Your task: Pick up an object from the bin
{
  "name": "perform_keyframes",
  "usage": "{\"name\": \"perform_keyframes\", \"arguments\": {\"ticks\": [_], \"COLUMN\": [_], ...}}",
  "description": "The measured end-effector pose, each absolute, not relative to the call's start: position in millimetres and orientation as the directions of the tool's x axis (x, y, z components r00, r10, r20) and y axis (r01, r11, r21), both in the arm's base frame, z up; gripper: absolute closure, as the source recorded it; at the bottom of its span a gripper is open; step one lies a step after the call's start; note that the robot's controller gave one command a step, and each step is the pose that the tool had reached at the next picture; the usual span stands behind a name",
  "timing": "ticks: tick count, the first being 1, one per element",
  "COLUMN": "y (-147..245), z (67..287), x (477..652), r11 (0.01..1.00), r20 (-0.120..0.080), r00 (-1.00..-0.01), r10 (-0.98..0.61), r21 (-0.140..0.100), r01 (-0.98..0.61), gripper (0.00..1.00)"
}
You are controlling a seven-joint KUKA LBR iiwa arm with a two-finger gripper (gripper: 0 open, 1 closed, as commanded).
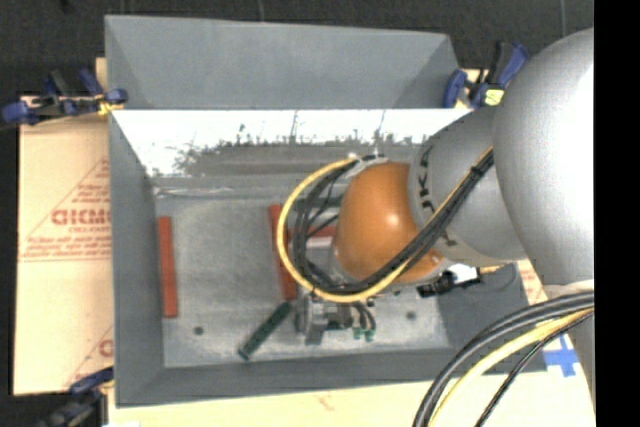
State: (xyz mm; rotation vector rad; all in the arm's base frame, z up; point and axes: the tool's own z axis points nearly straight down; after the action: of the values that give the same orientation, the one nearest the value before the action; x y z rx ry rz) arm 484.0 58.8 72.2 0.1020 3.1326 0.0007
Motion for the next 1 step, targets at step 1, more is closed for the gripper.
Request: {"name": "perform_keyframes", "arguments": {"ticks": [1], "y": [58.7], "z": [70.6], "x": [482.6], "r11": [0.998], "r20": [-0.003], "r00": [-0.998], "r10": [0.065], "r21": [0.000], "r01": [0.065], "gripper": [0.00]}}
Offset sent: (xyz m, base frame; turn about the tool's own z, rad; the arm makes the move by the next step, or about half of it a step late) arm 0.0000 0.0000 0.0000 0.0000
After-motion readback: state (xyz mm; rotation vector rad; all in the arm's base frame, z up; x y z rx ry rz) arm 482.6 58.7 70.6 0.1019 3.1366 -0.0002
